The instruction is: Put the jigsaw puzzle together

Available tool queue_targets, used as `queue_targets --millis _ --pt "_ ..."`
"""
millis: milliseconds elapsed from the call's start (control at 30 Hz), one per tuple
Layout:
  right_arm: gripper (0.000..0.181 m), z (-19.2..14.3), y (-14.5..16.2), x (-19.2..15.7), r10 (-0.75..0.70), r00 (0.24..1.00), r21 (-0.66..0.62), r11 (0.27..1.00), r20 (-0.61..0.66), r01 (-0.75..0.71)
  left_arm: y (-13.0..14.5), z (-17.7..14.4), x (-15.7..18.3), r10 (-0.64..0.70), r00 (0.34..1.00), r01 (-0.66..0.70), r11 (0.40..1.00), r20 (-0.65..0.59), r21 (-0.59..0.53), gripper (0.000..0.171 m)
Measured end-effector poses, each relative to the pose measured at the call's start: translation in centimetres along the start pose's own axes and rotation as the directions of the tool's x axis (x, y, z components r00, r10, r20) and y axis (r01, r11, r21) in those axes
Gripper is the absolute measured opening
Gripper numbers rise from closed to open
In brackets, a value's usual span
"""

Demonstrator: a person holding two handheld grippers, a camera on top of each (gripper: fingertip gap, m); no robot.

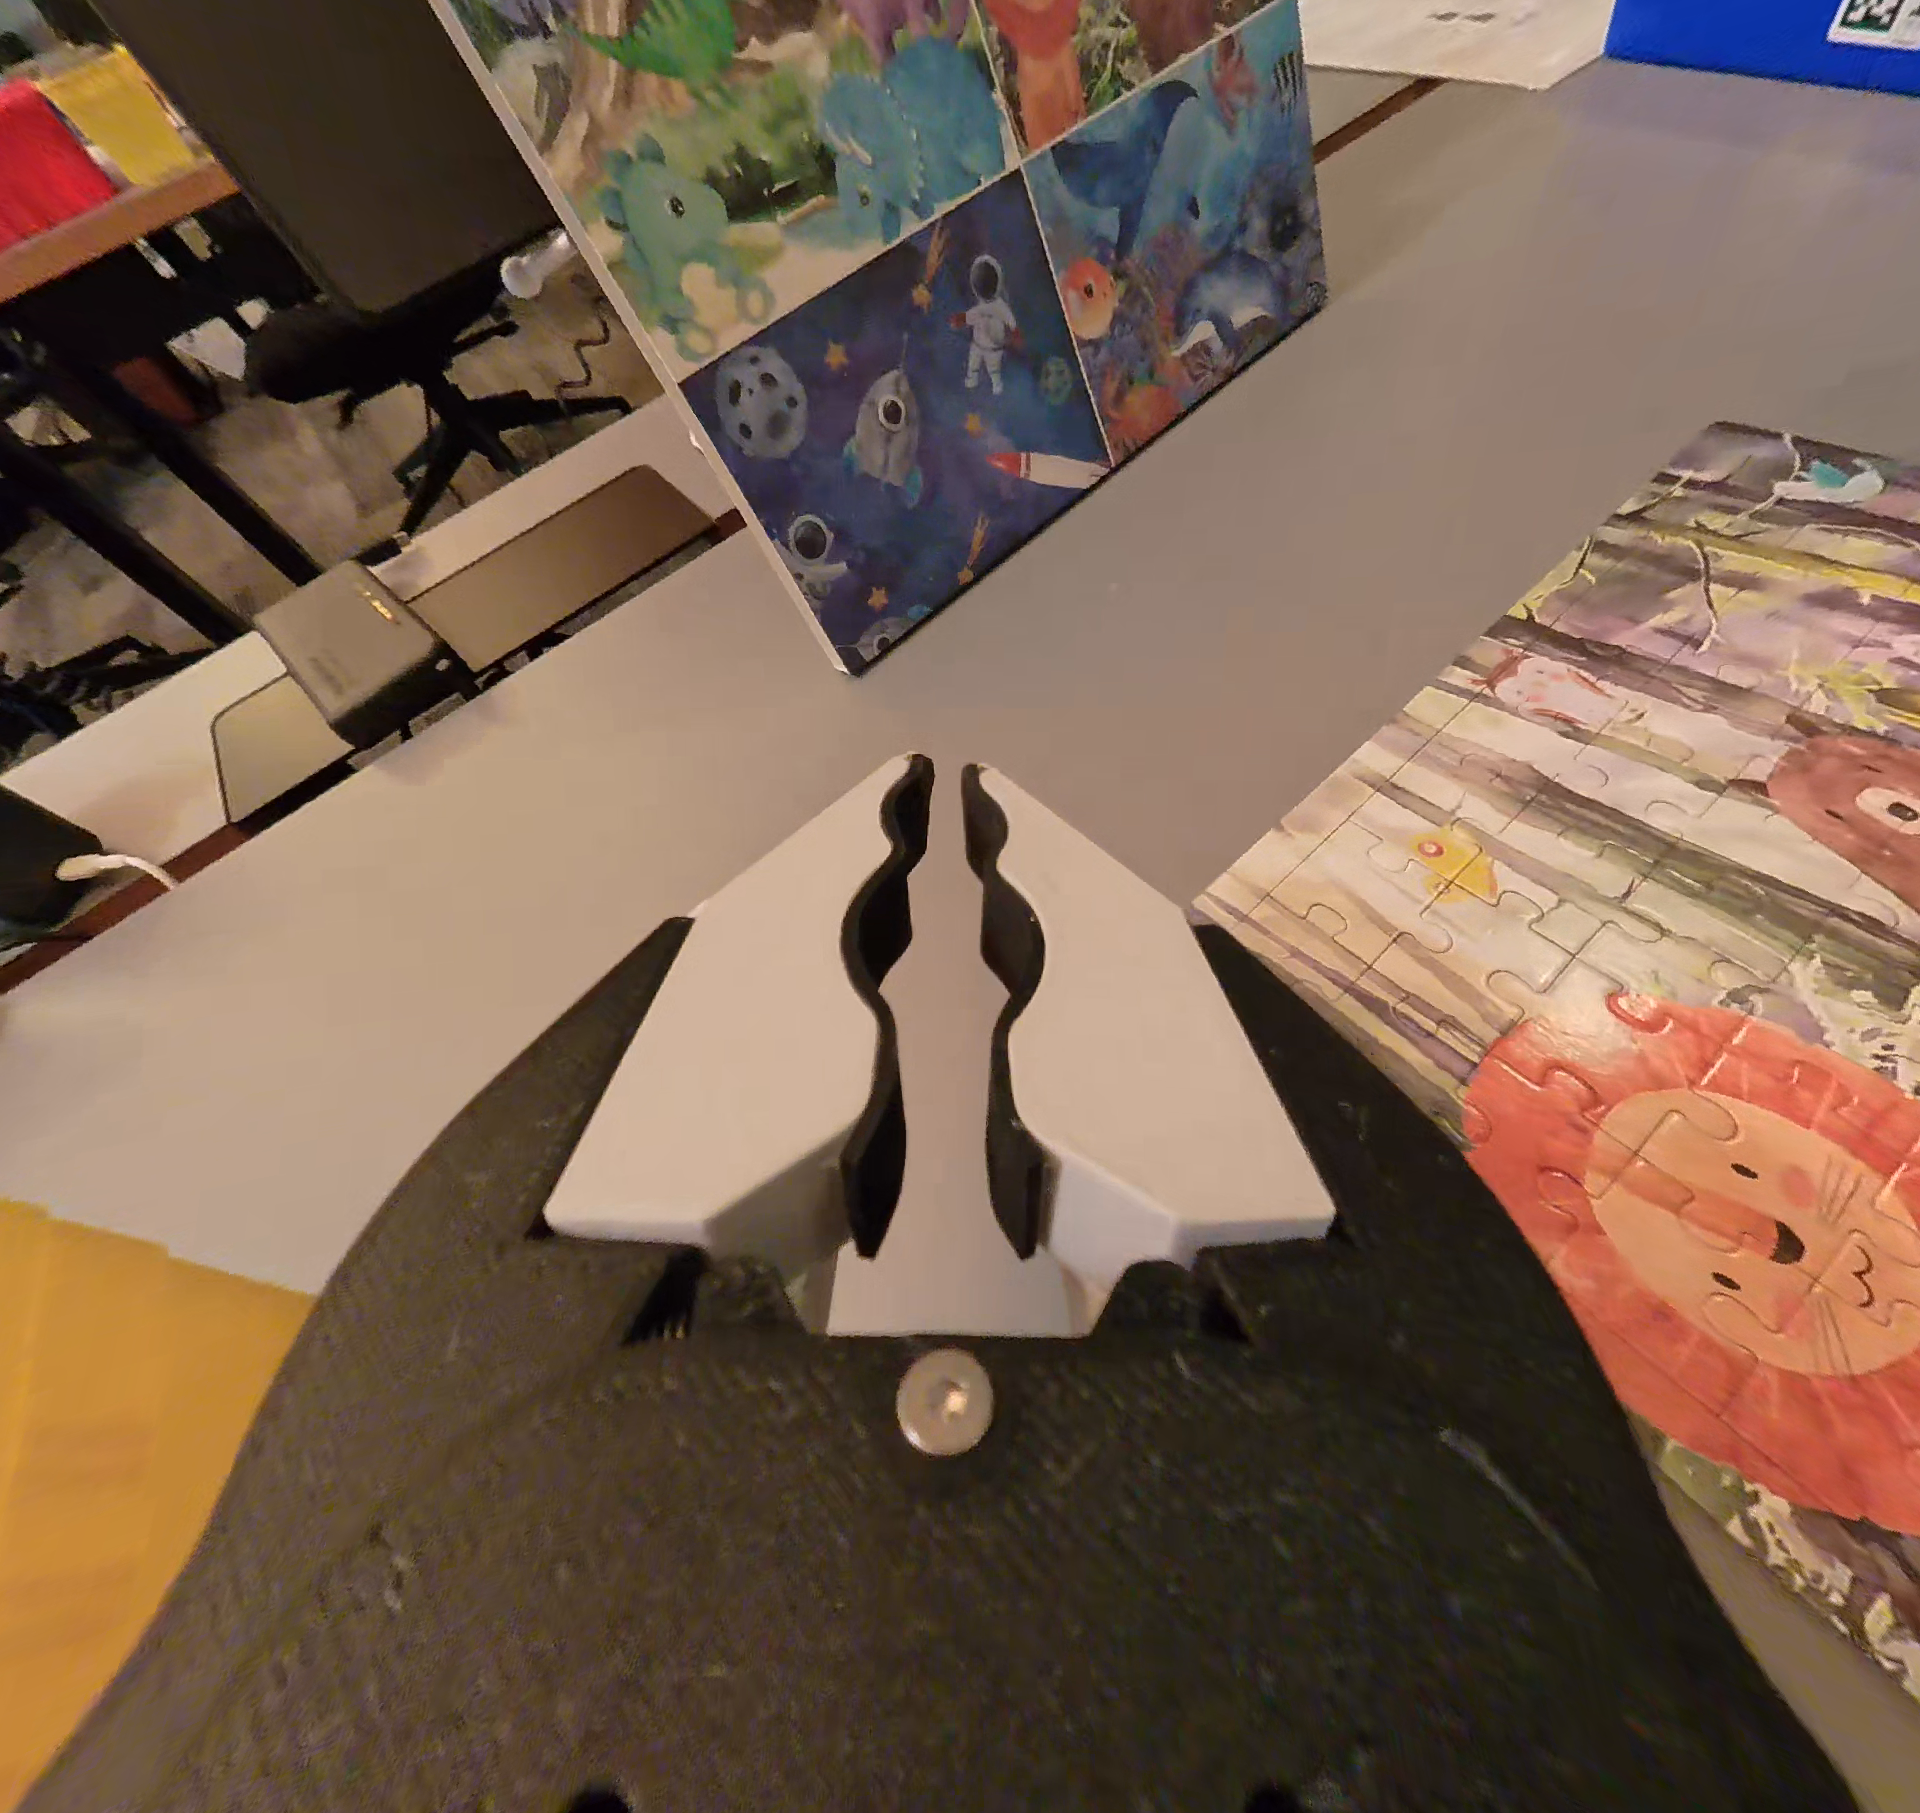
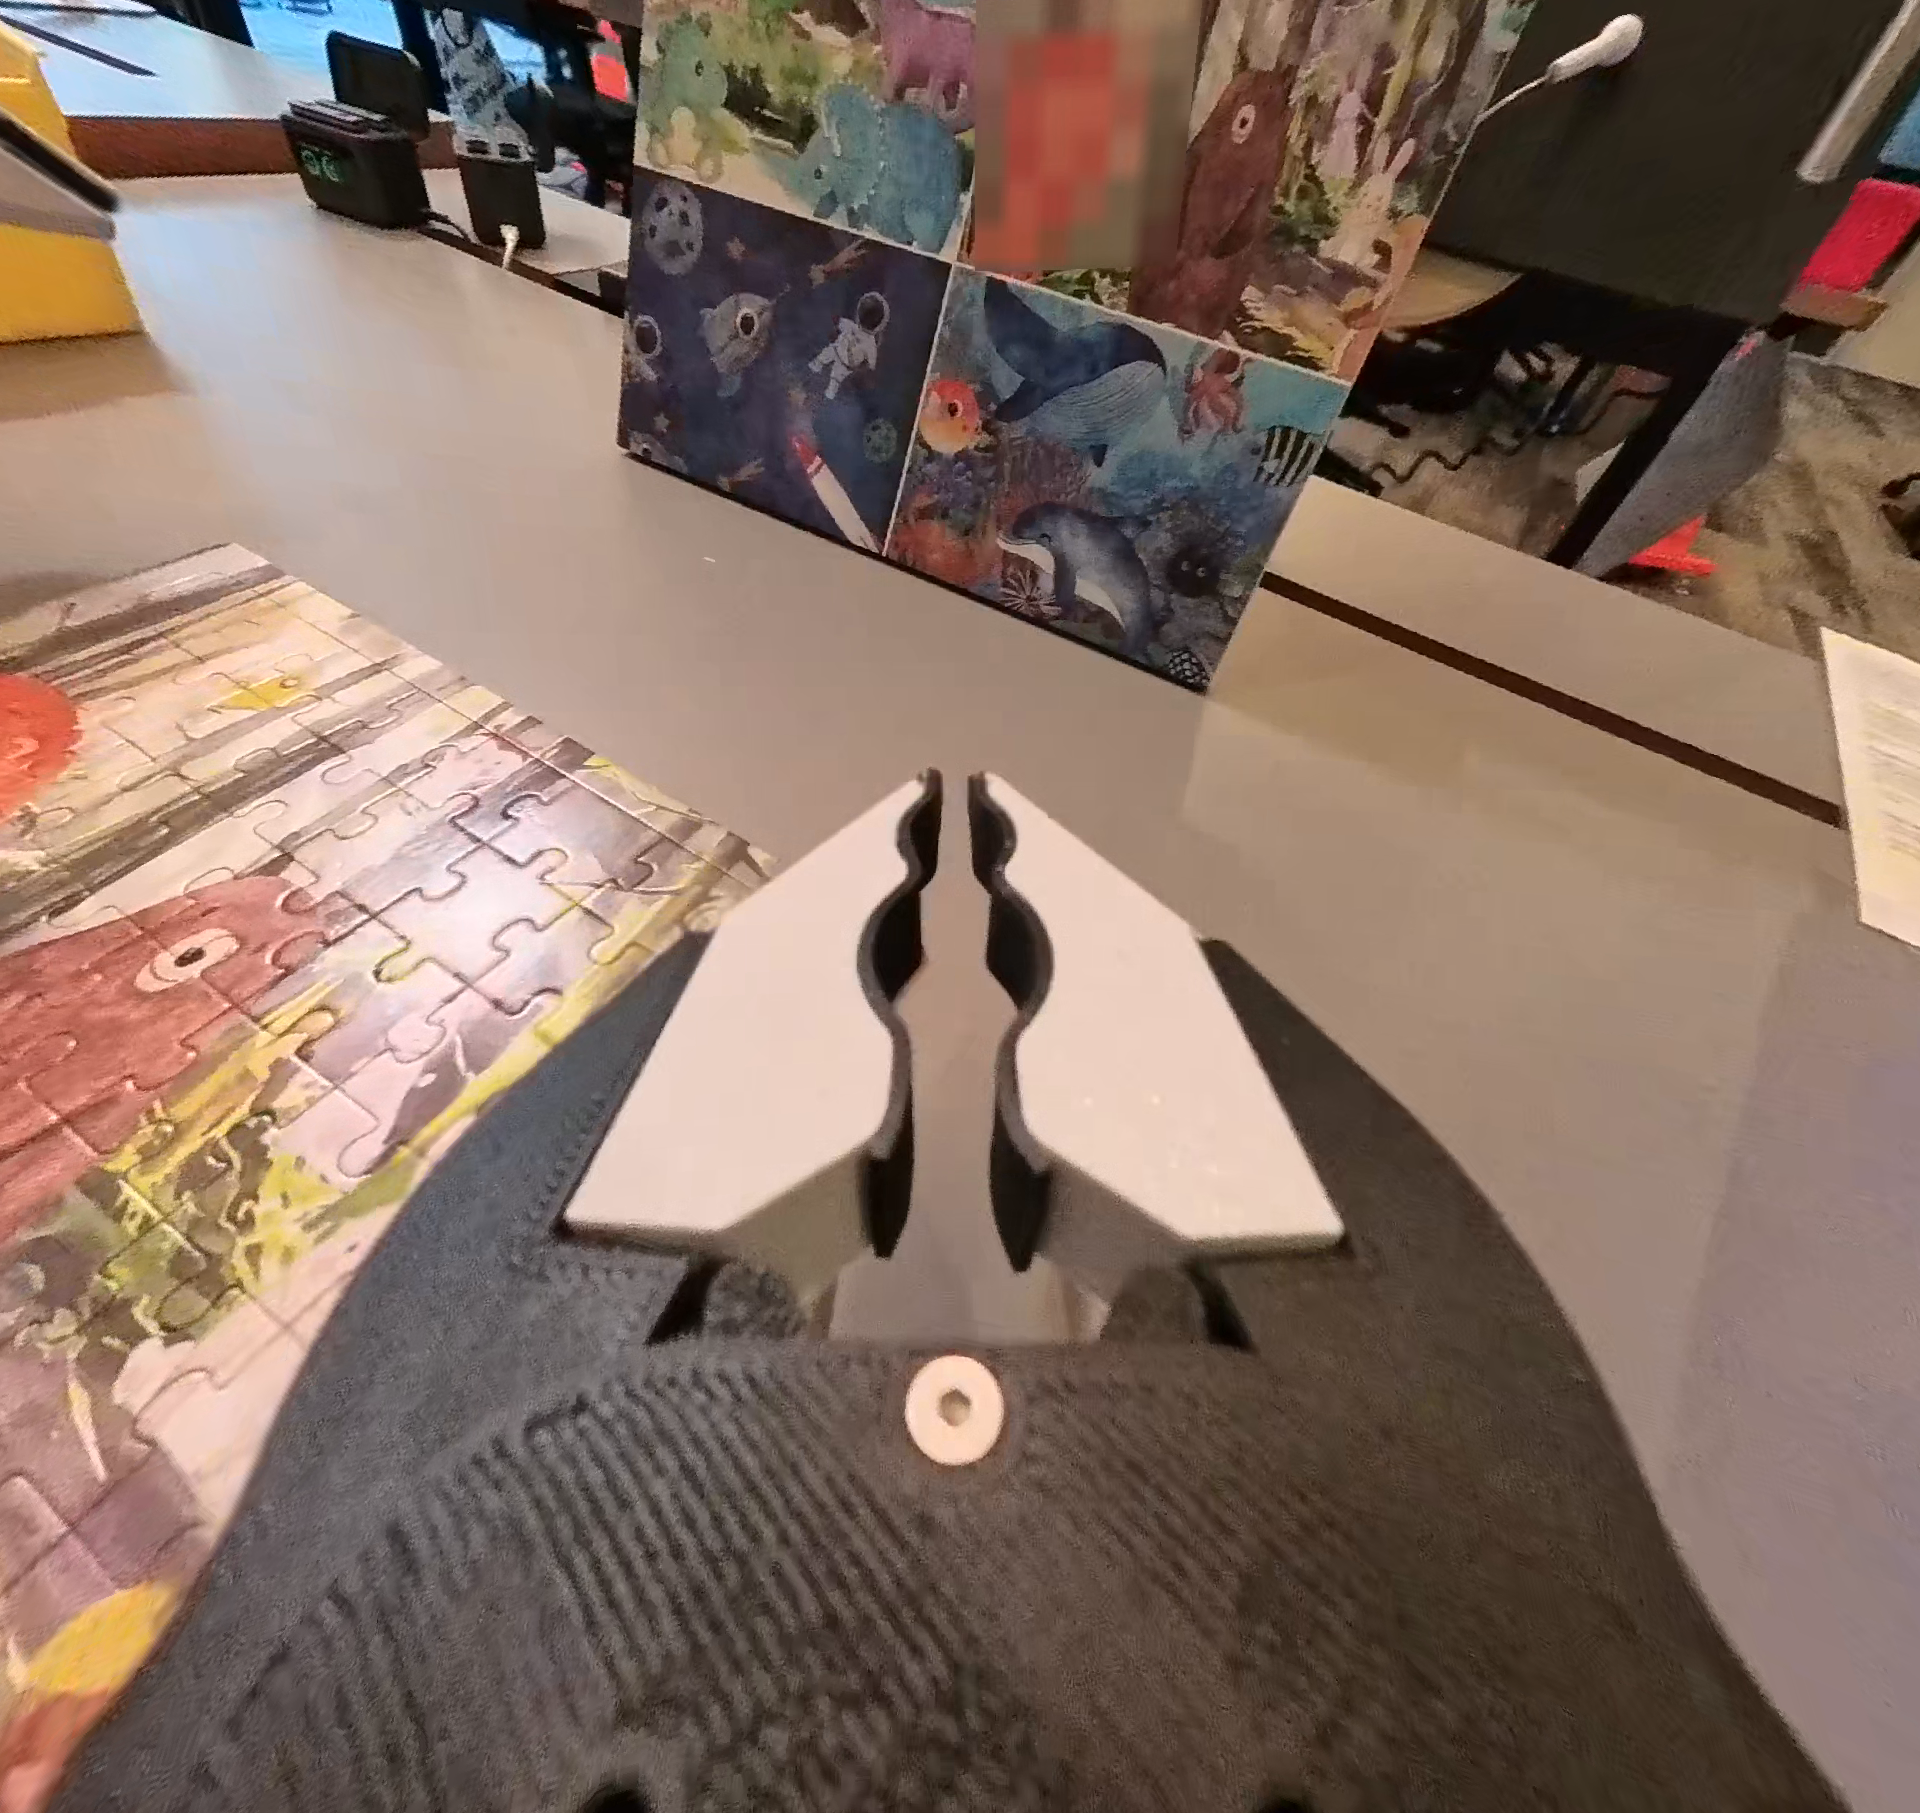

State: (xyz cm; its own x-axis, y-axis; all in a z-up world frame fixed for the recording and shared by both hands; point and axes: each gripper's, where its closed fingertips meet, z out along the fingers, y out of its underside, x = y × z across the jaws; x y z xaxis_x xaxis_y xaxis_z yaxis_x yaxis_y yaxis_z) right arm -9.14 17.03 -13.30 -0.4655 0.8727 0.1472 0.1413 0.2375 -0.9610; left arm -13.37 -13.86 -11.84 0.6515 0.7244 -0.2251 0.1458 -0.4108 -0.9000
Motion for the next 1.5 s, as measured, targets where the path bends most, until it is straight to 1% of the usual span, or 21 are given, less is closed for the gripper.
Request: queue_targets --millis 100,167,267,367,467,633,667,733,800,833,900,967,1033,1100,1167,1267,1367,1500 --pt "0.004 -0.2 -0.2 0.6 0.02 1.0 0.023 1.0 -0.014 -0.02 0.0 0.2 0.3 0.026 1.0 -0.026 1.0 0.004 -0.004 0.003" --pt "0.004 -0.3 -0.4 0.5 0.037 0.999 0.041 0.998 0.01 -0.037 0.1 0.3 0.8 0.043 0.999 -0.043 0.999 -0.01 -0.007 0.0" --pt "0.007 -1.0 -1.0 0.8 0.061 0.998 0.092 0.994 0.013 -0.062 0.4 0.4 1.3 0.089 0.996 -0.09 0.996 -0.019 -0.016 0.0" --pt "0.011 -1.3 -1.3 1.3 0.093 0.996 0.121 0.988 0.007 -0.093 0.7 0.3 1.2 0.101 0.995 -0.101 0.995 -0.009 -0.019 0.0" --pt "0.019 -0.8 -0.8 0.7 0.1 0.993 0.075 0.992 0.059 -0.104 0.8 0.5 1.3 0.086 0.996 -0.087 0.996 -0.018 -0.014 0.0" --pt "0.019 1.1 1.3 -0.9 0.02 0.995 -0.096 0.995 0.101 -0.011 1.8 1.3 1.9 0.066 0.996 -0.068 0.997 -0.052 -0.042 0.0" --pt "0.022 1.5 1.9 -1.3 0.028 0.991 -0.139 0.99 0.132 -0.009 2.1 1.5 1.8 0.069 0.997 -0.072 0.996 -0.046 -0.056 0.0" --pt "0.032 2.2 3.0 -2.4 0.089 0.967 -0.226 0.973 0.239 -0.034 2.5 1.5 1.4 0.08 0.997 -0.081 0.994 -0.02 -0.076 0.0" --pt "0.031 2.6 3.5 -3.1 0.183 0.923 -0.291 0.953 0.339 -0.082 2.6 1.4 1.0 0.076 0.997 -0.076 0.994 -0.004 -0.079 0.0" --pt "0.028 2.7 3.4 -3.1 0.209 0.906 -0.296 0.95 0.368 -0.099 2.6 1.2 0.9 0.068 0.998 -0.068 0.995 0.0 -0.076 0.0" --pt "0.024 3.2 3.0 -2.2 0.204 0.9 -0.272 0.957 0.386 -0.1 2.7 1.0 0.6 0.049 0.999 -0.049 0.996 0.001 -0.069 0.0" --pt "0.027 4.0 3.2 -1.7 0.188 0.895 -0.283 0.956 0.405 -0.073 2.6 1.0 0.9 0.033 0.999 -0.034 0.998 -0.028 -0.05 0.001" --pt "0.033 4.6 3.8 -2.1 0.181 0.875 -0.325 0.945 0.448 -0.029 2.4 1.0 1.5 0.015 0.997 -0.017 1.0 -0.077 -0.024 0.01" --pt "0.035 5.0 4.2 -2.3 0.161 0.874 -0.342 0.94 0.459 0.007 2.6 1.2 2.1 0.002 0.992 -0.006 1.0 -0.124 -0.03 0.017" --pt "0.036 5.0 4.1 -2.2 0.143 0.883 -0.329 0.944 0.447 0.014 3.0 1.4 2.6 0.0 0.988 -0.008 0.999 -0.154 -0.053 0.022" --pt "0.036 4.6 3.2 -1.8 0.104 0.903 -0.261 0.965 0.417 0.009 3.1 1.4 3.6 0.007 0.977 -0.024 0.997 -0.212 -0.076 0.025" --pt "0.035 4.0 3.5 -2.0 0.106 0.904 -0.273 0.962 0.415 0.013 3.4 1.5 4.5 0.02 0.97 -0.048 0.993 -0.242 -0.11 0.022" --pt "0.037 3.9 4.0 -2.6 0.096 0.892 -0.298 0.954 0.442 0.045 6.2 2.4 4.9 -0.004 0.961 -0.071 0.963 -0.277 -0.258 0.024"
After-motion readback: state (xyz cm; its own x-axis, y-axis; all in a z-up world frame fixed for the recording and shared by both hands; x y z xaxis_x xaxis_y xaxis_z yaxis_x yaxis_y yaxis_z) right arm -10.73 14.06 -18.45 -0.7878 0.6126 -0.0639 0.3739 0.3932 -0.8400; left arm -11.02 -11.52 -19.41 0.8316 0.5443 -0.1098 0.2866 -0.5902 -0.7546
